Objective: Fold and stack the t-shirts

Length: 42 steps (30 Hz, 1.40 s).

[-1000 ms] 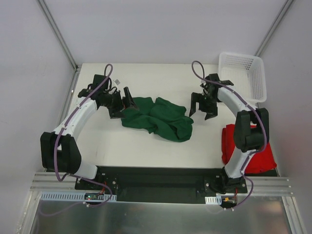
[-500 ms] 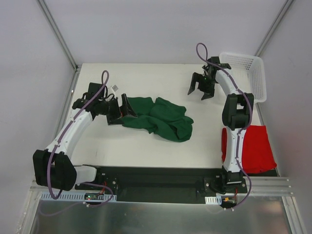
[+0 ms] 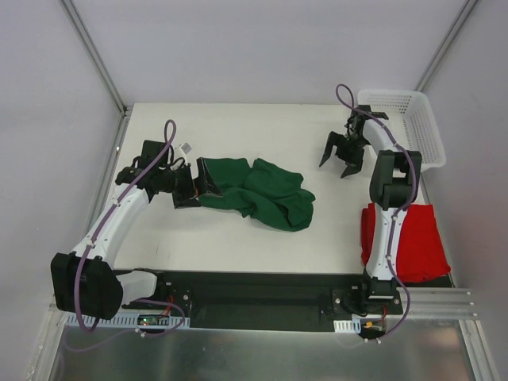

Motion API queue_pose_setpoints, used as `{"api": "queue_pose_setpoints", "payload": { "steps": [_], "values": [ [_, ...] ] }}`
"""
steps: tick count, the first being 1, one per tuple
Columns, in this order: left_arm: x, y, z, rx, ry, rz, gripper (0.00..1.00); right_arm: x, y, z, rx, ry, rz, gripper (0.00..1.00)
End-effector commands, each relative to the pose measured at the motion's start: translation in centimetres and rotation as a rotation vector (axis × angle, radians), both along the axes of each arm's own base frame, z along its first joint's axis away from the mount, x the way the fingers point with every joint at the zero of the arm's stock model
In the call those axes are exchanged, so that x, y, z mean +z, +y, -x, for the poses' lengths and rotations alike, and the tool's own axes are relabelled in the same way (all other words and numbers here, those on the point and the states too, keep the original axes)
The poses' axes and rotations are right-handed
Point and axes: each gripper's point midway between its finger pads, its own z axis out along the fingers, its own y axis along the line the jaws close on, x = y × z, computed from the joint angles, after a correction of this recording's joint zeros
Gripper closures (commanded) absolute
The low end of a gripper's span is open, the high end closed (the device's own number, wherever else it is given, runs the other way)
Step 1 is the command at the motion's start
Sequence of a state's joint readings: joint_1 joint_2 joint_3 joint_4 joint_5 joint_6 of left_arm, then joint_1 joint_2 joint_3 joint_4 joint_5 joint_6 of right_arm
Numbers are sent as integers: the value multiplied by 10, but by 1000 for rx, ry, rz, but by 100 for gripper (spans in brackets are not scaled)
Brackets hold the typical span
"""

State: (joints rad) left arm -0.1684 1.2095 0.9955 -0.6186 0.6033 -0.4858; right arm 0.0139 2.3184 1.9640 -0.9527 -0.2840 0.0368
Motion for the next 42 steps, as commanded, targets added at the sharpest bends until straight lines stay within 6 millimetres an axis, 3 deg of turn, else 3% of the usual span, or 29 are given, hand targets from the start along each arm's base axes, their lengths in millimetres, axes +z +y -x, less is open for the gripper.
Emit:
{"api": "queue_pose_setpoints", "payload": {
  "steps": [1,4,10,14,16,17,19,21,23,24,26,31,37,39,40,42],
  "values": [
    [9,-2,-3,-18,-33,19,1,36,-22,6,-44,-41,23,4],
    [10,-2,-3,-22,-34,22,1,44,-22,7,-43,-54,24,4],
    [13,-1,3,-19,-55,25,1,80,-13,12,-51,-119,15,4],
    [11,1,10,-13,-61,25,1,122,41,15,58,-259,-119,4],
    [12,2,10,-2,-65,20,1,155,61,24,110,-357,-160,4],
    [13,2,10,3,-70,19,1,151,78,32,150,-370,-180,4],
    [14,3,8,14,-70,18,1,154,87,47,216,-411,-161,4],
    [14,3,7,25,-64,17,1,124,88,69,246,-334,-116,4],
    [13,3,7,30,-56,19,1,115,98,86,315,-328,-112,4],
    [13,2,7,30,-58,23,1,95,93,100,331,-294,-49,4],
    [11,3,9,32,-59,21,1,87,99,113,429,-328,42,4],
    [9,1,14,33,-49,35,1,51,68,126,402,-238,257,4],
    [4,1,21,31,-37,43,1,35,39,106,277,-163,220,4],
    [2,2,24,33,-31,46,1,45,27,88,227,-171,206,4],
    [3,2,25,33,-34,48,1,39,24,82,219,-147,203,4],
    [1,1,27,31,-28,51,1,52,16,61,182,-152,179,4]
  ]
}}
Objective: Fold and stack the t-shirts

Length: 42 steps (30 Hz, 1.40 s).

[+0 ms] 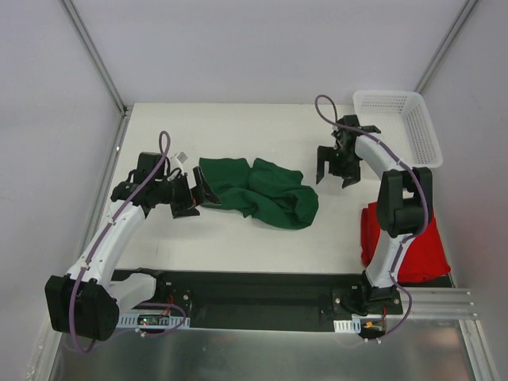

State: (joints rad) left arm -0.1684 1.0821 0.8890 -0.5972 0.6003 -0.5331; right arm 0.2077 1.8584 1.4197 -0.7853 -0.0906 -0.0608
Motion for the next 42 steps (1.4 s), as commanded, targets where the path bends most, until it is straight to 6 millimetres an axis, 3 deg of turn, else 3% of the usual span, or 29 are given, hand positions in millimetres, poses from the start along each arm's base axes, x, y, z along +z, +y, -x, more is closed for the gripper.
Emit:
{"api": "queue_pose_setpoints", "payload": {
  "steps": [1,3,4,6,16,25,29,33,37,39,42],
  "values": [
    [5,-1,6,-2,-18,29,1,15,-17,-42,-74,-2,-24,4],
    [3,-1,7,-2,-14,28,1,22,-24,-57,-108,-4,-49,4],
    [4,-1,7,0,-19,29,1,14,-27,-60,-124,24,-52,4],
    [5,-1,7,1,-21,28,1,19,-33,-68,-150,31,-69,4],
    [4,-1,-2,-1,-17,15,1,3,-72,-69,-274,87,-88,4],
    [7,-3,-12,-15,-16,17,1,37,-43,-62,-219,0,-182,4],
    [9,-4,-13,-19,-20,19,1,50,0,-53,-119,-32,-327,4],
    [10,-5,-13,-21,-25,23,1,51,15,-40,-77,-27,-318,4],
    [8,-4,-9,-20,-26,23,1,56,40,-19,-11,-7,-321,4],
    [9,-3,-8,-18,-30,23,1,58,43,-9,13,-11,-279,4],
    [8,-3,-6,-14,-34,22,1,47,53,16,70,6,-220,4]
  ]
}}
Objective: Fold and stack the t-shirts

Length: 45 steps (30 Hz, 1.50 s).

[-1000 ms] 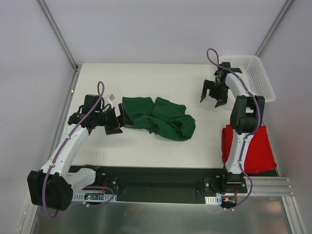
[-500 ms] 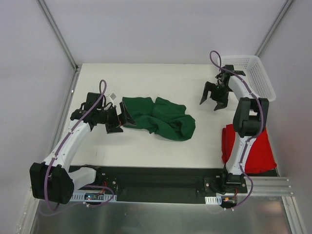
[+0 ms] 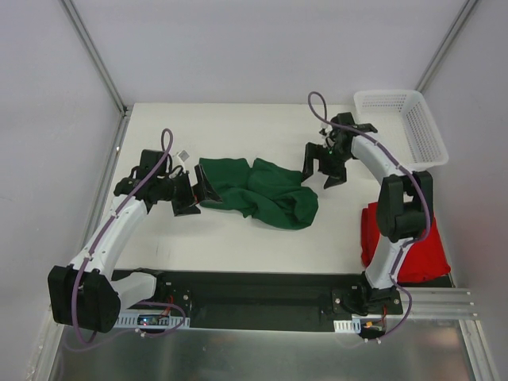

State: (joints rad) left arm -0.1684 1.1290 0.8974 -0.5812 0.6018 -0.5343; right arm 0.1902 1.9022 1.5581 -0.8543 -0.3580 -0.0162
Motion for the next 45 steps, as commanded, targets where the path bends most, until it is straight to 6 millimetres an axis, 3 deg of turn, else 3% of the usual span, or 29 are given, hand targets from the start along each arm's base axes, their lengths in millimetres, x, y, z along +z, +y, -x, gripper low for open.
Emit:
{"api": "queue_pose_setpoints", "payload": {
  "steps": [1,3,5,6,8,11,12,15,16,18,19,21,22,24,26,28,29,31,32,33,34,35,36,39,40,41,42,43,45],
  "values": [
    [12,-1,2,-9,-52,22,1,8,16,27,84,-62,60,4],
    [12,-1,2,-8,-57,26,1,-9,9,34,81,-53,130,1],
    [11,-1,4,-9,-53,28,1,-18,8,30,85,-74,165,12],
    [12,-1,4,-8,-57,32,1,-20,9,27,88,-82,173,24],
    [12,-1,5,-6,-60,32,1,-25,11,22,113,-89,206,37],
    [15,-1,4,-6,-75,32,1,-16,19,10,152,-121,252,86],
    [16,-1,4,-6,-75,32,1,1,28,-3,155,-171,240,99],
    [16,-1,5,-4,-76,34,1,28,54,0,203,-178,207,99],
    [15,-1,5,-2,-76,33,1,58,79,-8,239,-254,163,99],
    [14,-1,5,-2,-74,33,1,83,97,-6,282,-307,158,99],
    [14,-1,5,-4,-74,35,1,118,116,-10,305,-404,124,99],
    [14,-2,4,-7,-71,37,1,154,127,-14,312,-506,98,99],
    [15,-2,4,-8,-72,38,1,187,128,-23,284,-598,83,99],
    [15,-2,4,-10,-74,41,0,226,121,-32,248,-712,88,99],
    [15,-3,6,-18,-69,47,1,264,89,-47,138,-840,193,99],
    [14,-3,7,-17,-67,50,1,287,44,-53,12,-917,316,99],
    [12,-3,8,-18,-64,48,1,272,29,-55,-11,-885,375,99],
    [11,-3,10,-18,-65,49,1,275,-17,-54,-139,-888,500,99],
    [11,-3,11,-20,-66,49,1,270,-31,-53,-169,-872,541,99],
    [10,-3,12,-23,-64,50,1,250,-48,-51,-180,-814,598,95],
    [9,-3,12,-22,-58,49,1,242,-55,-48,-196,-786,618,75],
    [8,-3,12,-20,-59,48,1,231,-58,-44,-185,-752,626,35],
    [8,-3,13,-24,-57,51,1,208,-59,-36,-149,-680,637,4],
    [7,-4,10,-29,-57,48,1,169,-44,-12,-132,-555,555,4],
    [7,-3,9,-27,-58,45,1,136,-33,4,-87,-473,508,4],
    [7,-3,7,-28,-61,42,1,128,-22,10,-81,-465,451,4],
    [5,-3,3,-25,-58,32,1,133,-5,12,-65,-527,368,4],
    [4,-2,0,-23,-56,26,1,112,10,25,-12,-478,302,4],
    [4,-4,-13,-31,-44,20,1,106,27,36,24,-467,251,4]
  ]
}}
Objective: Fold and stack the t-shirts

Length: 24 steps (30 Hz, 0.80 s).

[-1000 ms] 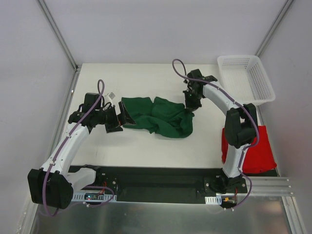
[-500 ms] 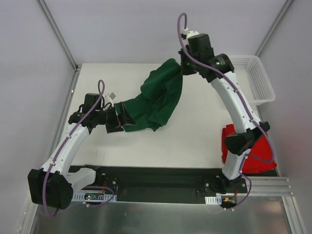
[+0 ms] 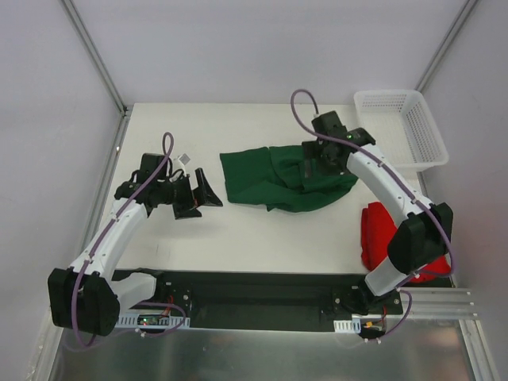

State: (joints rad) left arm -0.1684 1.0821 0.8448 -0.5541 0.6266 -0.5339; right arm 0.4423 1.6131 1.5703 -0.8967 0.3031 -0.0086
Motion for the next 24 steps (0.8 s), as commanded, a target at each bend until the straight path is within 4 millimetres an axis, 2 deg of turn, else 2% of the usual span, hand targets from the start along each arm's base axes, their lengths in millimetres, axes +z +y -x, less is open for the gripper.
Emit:
{"api": "queue_pose_setpoints", "payload": {
  "steps": [1,2,3,4,5,7,8,10,11,12,13,14,16,17,19,20,24],
  "values": [
    [6,-3,-29,-19,-21,-8,1,8,53,29,111,-7,-237,4],
    [-4,-4,-38,-25,16,-20,1,4,54,32,114,7,-230,4],
    [3,-6,-51,-21,-1,-20,1,3,57,36,143,19,-227,4],
    [2,-8,-58,-25,7,-16,1,6,59,37,160,19,-235,4],
    [-8,-10,-70,-31,35,-18,1,11,60,36,167,9,-240,4],
    [-4,-16,-91,-39,15,-2,1,17,59,37,185,7,-228,4],
    [-16,-19,-100,-47,42,0,1,19,58,38,188,5,-222,4],
    [-16,-22,-121,-51,19,8,1,30,57,39,215,-2,-218,4],
    [-31,-26,-127,-65,54,14,1,33,57,42,222,4,-216,4],
    [-29,-28,-139,-68,32,21,1,38,56,41,224,-8,-218,4],
    [-35,-30,-145,-70,45,22,1,41,56,42,234,-9,-217,4],
    [-51,-31,-150,-71,81,21,1,43,56,45,241,-5,-217,4],
    [-56,-35,-164,-72,87,32,1,46,54,47,248,-4,-215,4],
    [-70,-36,-169,-66,122,31,1,46,53,50,252,2,-212,4],
    [-71,-40,-181,-58,131,53,1,45,52,55,257,15,-213,4],
    [-80,-42,-184,-54,155,56,1,43,51,58,258,23,-209,4],
    [-79,-52,-200,-48,160,80,1,45,46,63,260,14,-205,4]
  ]
}}
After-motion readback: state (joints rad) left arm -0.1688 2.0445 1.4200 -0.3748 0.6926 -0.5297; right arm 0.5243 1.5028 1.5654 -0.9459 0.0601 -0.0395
